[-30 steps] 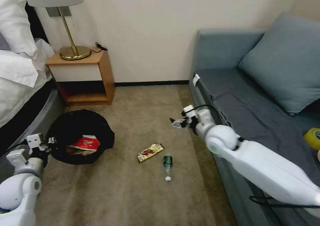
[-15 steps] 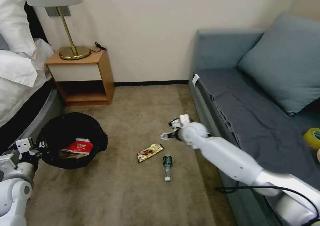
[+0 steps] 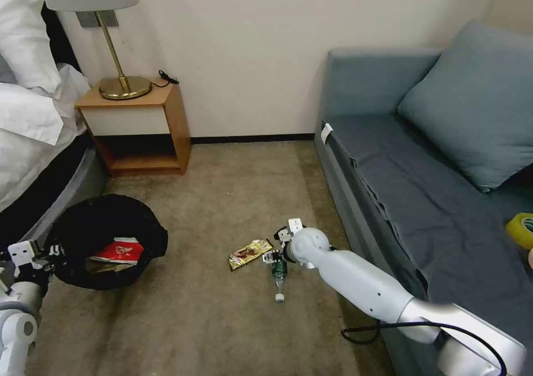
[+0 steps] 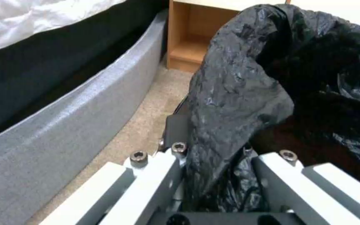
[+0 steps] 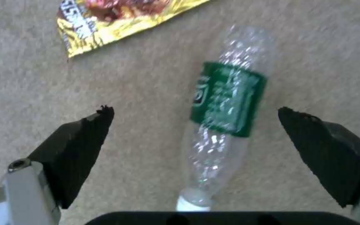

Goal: Pick up the trash bin, then pick up the garbage on the floor and place it into the trash bin.

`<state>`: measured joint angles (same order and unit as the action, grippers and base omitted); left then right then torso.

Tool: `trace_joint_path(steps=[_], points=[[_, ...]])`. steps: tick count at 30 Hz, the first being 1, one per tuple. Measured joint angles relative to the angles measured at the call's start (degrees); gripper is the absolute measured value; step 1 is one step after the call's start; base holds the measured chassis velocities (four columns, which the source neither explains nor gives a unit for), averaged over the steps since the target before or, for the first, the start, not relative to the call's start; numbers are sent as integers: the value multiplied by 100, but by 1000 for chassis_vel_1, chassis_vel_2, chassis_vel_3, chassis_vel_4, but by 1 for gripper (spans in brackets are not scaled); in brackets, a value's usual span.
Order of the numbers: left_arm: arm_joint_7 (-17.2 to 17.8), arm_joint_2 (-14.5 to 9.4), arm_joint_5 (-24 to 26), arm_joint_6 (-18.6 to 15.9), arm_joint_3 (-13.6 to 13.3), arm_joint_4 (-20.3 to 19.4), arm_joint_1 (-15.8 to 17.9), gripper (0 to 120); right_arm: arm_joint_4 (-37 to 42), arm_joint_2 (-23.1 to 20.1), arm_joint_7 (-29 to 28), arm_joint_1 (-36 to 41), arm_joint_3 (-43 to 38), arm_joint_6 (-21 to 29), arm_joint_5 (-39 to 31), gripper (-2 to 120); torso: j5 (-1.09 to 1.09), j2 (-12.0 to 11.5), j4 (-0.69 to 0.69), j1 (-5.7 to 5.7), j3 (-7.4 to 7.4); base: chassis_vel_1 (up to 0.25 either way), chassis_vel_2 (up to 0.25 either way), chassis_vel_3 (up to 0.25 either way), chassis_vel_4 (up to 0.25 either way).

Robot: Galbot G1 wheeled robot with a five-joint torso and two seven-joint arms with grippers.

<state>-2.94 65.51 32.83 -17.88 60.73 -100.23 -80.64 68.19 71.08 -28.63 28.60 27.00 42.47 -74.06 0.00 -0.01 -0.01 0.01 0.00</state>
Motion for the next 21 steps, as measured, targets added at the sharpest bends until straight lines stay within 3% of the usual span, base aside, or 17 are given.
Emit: trace_joint_path(steps=[21], points=[[-3, -6, -42, 9, -102, 252, 174, 4, -577, 332, 243, 343, -245, -27, 739, 100, 1, 0, 0, 0, 0, 0, 0, 0, 0]])
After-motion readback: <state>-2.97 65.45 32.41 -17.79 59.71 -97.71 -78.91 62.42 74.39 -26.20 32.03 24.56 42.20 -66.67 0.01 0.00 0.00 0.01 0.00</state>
